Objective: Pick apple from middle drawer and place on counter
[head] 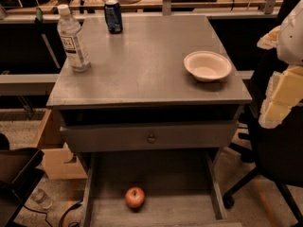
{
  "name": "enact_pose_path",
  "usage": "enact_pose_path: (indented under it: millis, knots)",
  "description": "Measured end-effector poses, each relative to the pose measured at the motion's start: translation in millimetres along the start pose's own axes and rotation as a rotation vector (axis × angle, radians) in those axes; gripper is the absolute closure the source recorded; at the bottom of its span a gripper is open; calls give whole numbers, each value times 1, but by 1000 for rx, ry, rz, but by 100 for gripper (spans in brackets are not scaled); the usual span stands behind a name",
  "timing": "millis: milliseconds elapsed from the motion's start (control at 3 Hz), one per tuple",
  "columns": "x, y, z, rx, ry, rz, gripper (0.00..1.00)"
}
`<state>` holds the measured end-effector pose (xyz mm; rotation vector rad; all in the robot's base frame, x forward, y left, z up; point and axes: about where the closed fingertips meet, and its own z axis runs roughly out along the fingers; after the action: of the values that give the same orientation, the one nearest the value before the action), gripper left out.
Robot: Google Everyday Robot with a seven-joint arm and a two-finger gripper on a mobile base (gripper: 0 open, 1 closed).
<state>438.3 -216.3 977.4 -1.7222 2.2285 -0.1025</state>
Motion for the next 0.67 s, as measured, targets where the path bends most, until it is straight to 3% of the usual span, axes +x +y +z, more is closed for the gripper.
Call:
enact_pose_path:
  millis: [333, 667]
  knots:
    - [0, 0, 0, 0, 0, 0, 0]
    - [4, -5, -14, 37, 4, 32, 0]
